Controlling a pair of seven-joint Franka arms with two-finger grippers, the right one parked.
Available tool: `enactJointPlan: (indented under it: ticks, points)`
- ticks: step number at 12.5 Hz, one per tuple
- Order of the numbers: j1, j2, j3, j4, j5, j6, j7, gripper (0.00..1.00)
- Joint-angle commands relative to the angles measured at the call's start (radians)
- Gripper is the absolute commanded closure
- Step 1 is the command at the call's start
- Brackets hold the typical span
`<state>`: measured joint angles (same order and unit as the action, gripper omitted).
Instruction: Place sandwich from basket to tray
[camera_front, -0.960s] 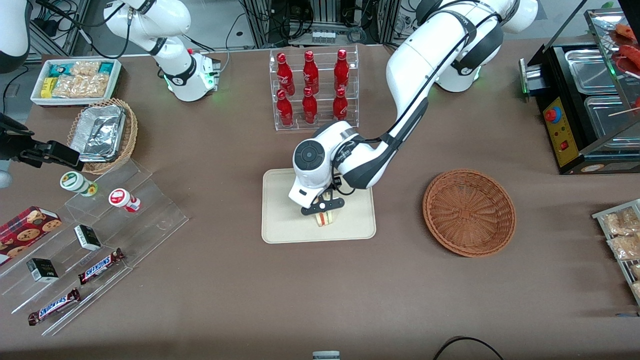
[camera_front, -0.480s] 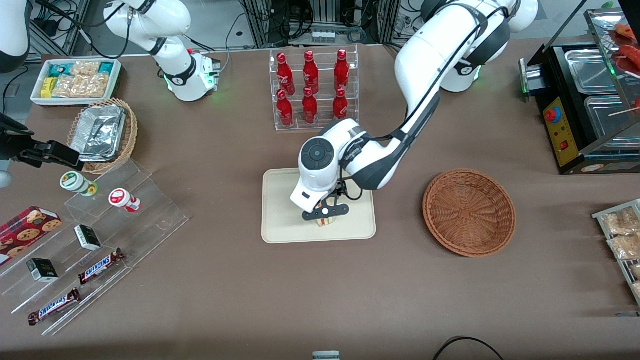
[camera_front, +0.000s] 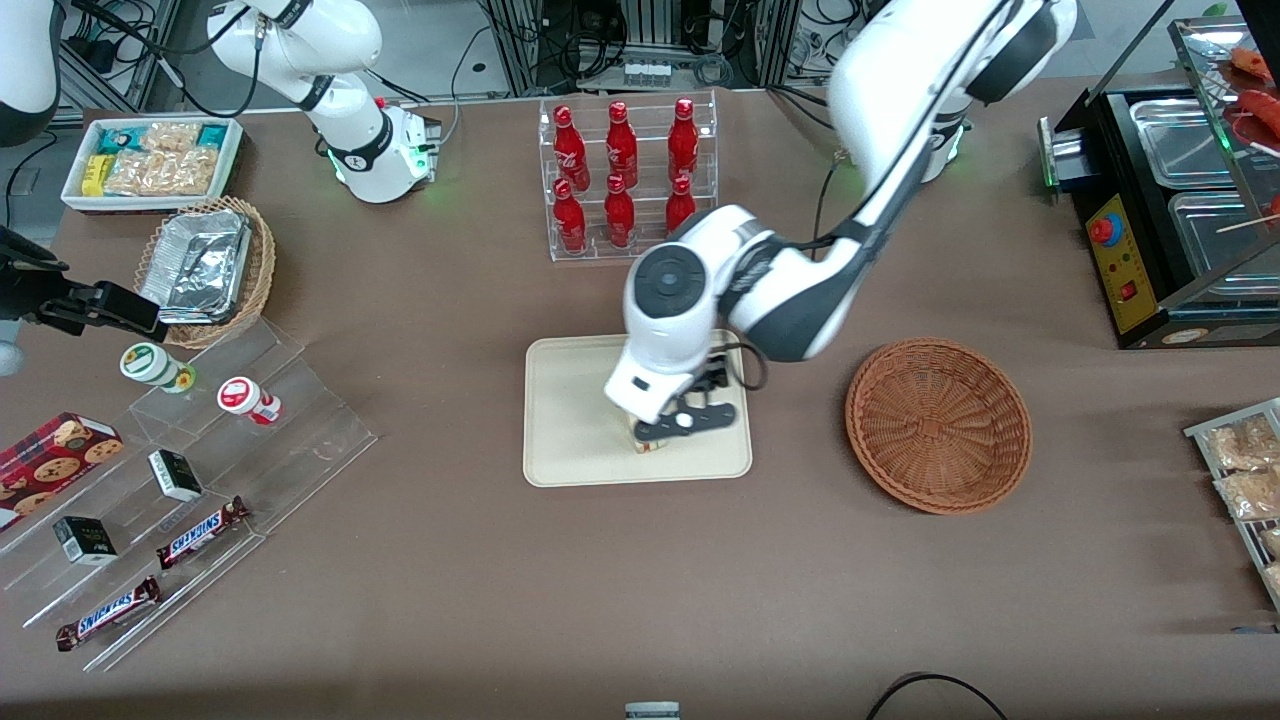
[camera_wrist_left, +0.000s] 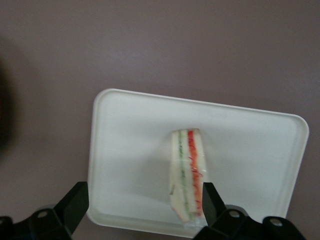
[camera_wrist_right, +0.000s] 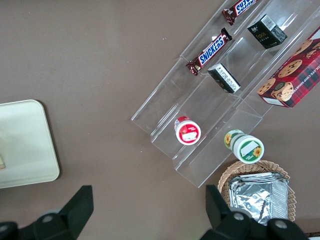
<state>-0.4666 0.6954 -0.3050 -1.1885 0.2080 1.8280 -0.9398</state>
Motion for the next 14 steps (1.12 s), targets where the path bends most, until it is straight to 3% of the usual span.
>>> enactJointPlan:
  ticks: [1, 3, 9, 14]
  points:
    - [0.087, -0.112, -0.006, -0.115, -0.004, -0.023, 0.093, 0.0]
    - [0.167, -0.164, -0.006, -0.154, -0.06, -0.032, 0.246, 0.0]
    - [0.287, -0.283, -0.006, -0.276, -0.111, -0.05, 0.441, 0.0]
    - [0.391, -0.347, 0.007, -0.281, -0.14, -0.192, 0.678, 0.0]
